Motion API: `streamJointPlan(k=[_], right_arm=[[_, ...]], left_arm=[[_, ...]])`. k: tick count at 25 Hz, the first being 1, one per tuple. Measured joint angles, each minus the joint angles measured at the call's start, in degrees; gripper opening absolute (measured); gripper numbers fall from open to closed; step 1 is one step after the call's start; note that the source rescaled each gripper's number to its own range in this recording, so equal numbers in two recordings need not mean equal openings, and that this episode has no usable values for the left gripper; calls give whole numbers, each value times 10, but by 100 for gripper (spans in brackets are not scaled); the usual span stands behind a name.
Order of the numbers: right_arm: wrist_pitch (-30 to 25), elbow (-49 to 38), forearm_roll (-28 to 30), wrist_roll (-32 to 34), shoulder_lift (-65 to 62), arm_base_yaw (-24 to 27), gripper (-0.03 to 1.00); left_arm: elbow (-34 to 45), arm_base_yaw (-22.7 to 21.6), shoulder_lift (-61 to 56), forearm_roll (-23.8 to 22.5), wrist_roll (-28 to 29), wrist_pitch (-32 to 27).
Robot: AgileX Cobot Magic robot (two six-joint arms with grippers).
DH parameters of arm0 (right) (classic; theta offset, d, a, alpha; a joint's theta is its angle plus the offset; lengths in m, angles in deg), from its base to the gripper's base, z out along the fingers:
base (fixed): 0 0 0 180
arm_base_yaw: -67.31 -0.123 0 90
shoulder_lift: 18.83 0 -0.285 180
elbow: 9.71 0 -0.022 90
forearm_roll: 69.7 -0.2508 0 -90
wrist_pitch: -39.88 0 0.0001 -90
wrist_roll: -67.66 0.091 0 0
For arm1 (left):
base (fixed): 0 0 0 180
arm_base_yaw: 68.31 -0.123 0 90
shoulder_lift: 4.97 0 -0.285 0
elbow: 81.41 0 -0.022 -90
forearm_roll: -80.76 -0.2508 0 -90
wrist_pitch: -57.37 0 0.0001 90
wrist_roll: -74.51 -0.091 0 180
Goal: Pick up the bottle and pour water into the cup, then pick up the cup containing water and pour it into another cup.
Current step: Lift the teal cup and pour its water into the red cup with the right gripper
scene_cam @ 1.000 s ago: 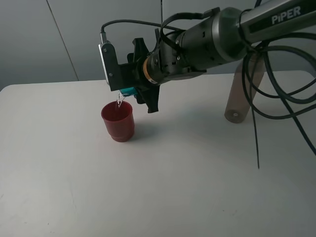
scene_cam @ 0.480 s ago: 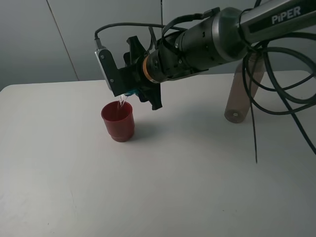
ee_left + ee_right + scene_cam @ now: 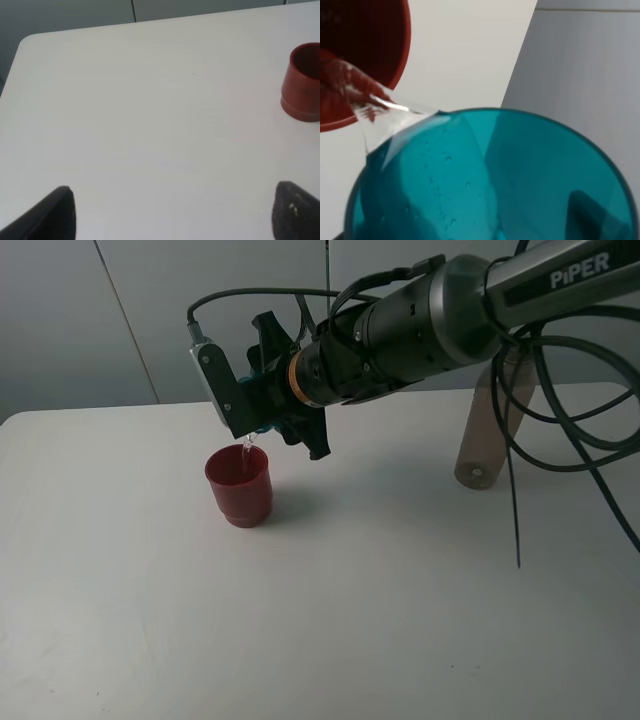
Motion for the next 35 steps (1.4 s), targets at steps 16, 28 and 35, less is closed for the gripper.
streamJointPlan(k=[16,28,35], right_arm=[[3,28,37,23,0,0,9],[3,28,159,43,0,-1,9],[3,28,187,60,0,-4,9]], left_arm=[[0,0,0,0,0,0],[0,0,0,0,0,0],[0,0,0,0,0,0]])
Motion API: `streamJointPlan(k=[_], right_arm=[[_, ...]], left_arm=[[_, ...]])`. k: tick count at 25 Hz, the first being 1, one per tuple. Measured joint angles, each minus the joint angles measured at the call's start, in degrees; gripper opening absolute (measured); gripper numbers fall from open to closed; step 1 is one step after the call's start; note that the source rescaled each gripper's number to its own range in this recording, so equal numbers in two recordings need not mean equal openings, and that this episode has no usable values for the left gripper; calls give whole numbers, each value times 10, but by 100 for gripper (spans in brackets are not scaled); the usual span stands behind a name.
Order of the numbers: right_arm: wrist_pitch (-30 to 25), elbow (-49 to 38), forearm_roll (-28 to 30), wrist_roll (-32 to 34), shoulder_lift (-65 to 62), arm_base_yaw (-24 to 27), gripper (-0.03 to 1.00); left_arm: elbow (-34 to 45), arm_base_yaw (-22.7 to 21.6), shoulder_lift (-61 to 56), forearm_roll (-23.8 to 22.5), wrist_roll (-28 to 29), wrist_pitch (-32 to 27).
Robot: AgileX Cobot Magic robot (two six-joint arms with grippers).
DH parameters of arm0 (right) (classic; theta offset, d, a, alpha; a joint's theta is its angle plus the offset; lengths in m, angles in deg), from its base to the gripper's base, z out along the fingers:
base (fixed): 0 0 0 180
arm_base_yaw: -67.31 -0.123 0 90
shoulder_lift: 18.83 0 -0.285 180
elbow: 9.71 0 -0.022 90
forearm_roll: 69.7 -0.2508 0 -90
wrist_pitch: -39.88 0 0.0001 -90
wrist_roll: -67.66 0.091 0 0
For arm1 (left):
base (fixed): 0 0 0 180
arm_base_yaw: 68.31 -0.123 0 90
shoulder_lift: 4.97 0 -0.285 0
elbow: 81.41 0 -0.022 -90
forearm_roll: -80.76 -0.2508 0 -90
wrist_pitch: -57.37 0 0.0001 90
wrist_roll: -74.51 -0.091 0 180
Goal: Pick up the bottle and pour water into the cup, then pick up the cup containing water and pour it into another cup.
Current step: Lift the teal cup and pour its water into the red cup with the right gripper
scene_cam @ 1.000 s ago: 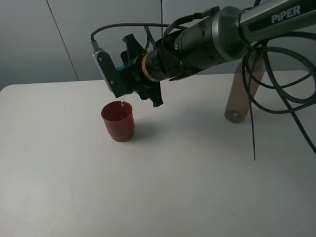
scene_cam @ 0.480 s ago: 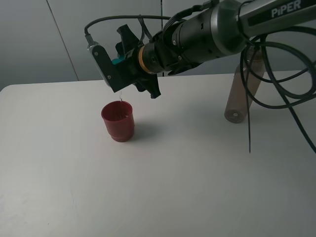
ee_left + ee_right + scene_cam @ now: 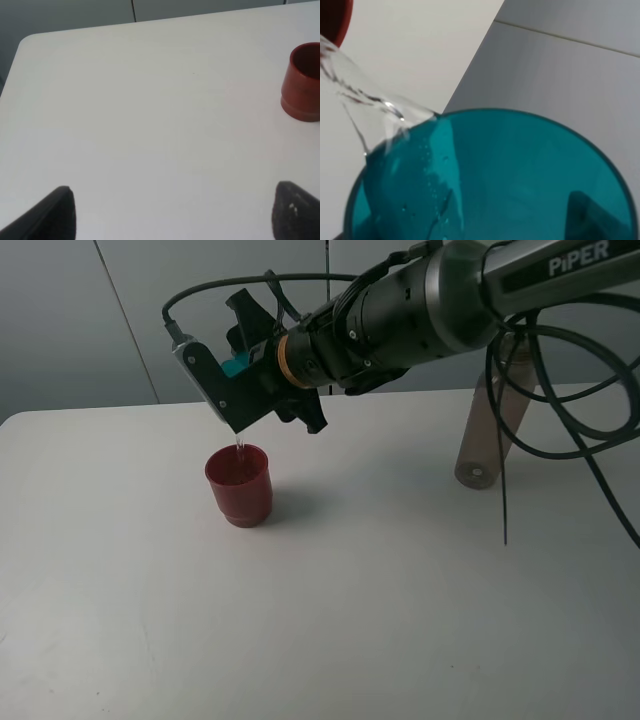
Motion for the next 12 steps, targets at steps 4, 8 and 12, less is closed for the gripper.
streamJointPlan(k=[4,8,12], right_arm=[[0,0,0,0,0,-1,9],[0,0,0,-10,0,-1,9],[0,0,0,-43,0,-2,9]], left_arm=[[0,0,0,0,0,0],[0,0,0,0,0,0],[0,0,0,0,0,0]])
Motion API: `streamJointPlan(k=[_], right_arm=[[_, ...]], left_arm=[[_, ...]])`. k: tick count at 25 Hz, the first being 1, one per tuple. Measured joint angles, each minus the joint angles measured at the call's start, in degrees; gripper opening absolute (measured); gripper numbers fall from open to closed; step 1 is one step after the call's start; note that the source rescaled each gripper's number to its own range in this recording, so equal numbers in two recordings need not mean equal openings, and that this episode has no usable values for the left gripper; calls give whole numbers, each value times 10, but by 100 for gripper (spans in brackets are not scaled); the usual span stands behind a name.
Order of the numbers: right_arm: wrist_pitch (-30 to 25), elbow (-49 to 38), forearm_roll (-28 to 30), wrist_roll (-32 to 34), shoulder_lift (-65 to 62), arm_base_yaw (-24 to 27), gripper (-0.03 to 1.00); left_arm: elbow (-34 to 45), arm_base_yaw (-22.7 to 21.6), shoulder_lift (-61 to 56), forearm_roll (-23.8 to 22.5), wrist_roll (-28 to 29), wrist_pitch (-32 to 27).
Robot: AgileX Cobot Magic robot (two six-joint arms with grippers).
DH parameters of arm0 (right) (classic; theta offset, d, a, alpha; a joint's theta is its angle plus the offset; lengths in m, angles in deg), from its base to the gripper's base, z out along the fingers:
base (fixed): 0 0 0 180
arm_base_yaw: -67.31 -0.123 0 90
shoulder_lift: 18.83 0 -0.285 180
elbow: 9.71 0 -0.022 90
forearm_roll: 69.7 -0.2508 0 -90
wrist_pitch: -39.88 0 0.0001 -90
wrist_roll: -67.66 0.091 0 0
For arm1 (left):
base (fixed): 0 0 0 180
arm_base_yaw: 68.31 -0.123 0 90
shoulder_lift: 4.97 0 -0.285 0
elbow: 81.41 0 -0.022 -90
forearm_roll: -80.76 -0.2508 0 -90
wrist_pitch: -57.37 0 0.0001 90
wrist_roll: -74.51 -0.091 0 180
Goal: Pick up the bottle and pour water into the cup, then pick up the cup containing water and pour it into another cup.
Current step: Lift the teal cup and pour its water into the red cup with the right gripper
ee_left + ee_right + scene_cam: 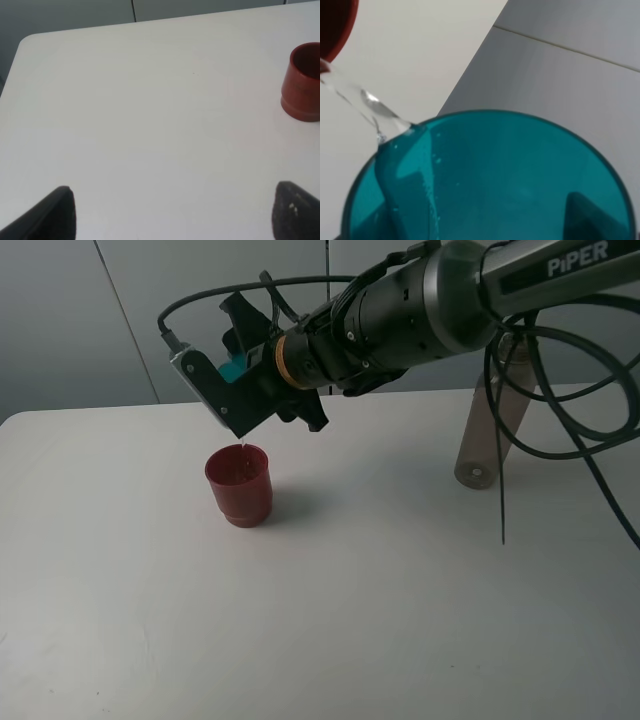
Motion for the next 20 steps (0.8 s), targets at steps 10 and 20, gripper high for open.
streamJointPlan(k=[10,20], right_arm=[[-1,0,0,-42,0,0,9],[27,0,0,-12,0,0,9]], left_arm=[[0,0,0,0,0,0],[0,0,0,0,1,0]])
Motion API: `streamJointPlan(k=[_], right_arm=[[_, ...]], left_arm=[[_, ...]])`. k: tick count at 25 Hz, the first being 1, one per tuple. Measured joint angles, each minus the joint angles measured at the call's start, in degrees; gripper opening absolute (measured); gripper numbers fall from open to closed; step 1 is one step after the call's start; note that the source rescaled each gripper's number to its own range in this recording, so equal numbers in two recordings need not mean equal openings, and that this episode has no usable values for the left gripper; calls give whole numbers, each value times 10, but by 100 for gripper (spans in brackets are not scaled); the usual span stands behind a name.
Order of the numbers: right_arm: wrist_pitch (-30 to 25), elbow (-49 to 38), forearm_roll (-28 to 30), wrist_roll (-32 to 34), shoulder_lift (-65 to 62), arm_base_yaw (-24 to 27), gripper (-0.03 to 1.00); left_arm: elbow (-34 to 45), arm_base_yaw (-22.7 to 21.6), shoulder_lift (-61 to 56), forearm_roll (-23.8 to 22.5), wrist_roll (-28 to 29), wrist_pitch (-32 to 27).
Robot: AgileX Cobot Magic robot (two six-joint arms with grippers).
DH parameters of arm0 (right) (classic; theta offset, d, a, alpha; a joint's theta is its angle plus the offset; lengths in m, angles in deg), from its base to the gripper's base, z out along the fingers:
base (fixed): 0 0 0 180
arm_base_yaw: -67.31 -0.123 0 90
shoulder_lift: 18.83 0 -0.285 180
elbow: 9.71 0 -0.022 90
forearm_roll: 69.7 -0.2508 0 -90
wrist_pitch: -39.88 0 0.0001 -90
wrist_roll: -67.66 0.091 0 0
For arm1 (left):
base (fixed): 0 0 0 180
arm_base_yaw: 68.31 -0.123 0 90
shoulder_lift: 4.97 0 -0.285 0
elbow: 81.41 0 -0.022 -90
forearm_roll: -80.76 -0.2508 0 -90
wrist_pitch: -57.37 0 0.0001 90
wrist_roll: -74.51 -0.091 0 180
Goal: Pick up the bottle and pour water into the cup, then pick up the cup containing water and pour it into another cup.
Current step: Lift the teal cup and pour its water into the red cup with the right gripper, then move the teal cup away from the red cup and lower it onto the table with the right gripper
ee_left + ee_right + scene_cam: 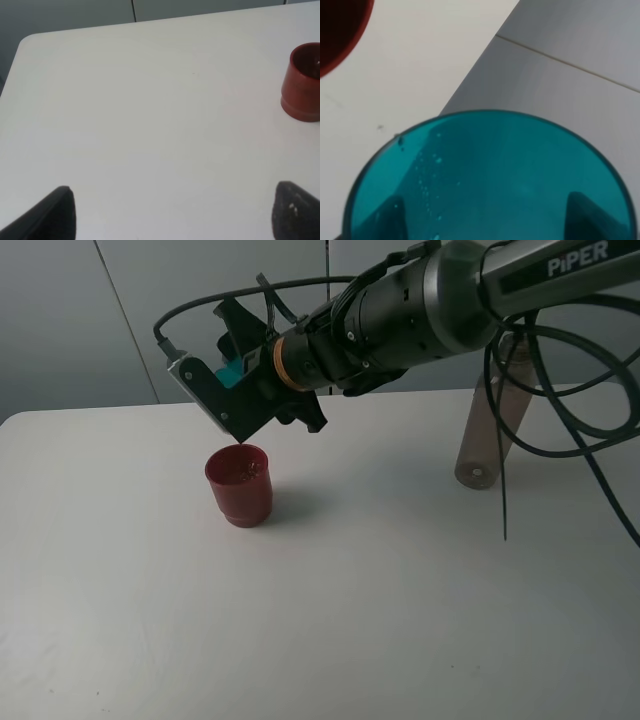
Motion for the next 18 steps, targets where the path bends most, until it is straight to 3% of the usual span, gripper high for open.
streamJointPlan(k=[4,7,15,18], right_arm=[[33,0,-3,42,0,0,9],[50,0,-58,68,0,0,9],[193,-27,-404,87,-18,35,9],[238,-67,-504,88,-41,65,9]], left_arm=[[0,0,0,0,0,0],[0,0,0,0,0,0],[0,0,0,0,0,0],[0,0,0,0,0,0]])
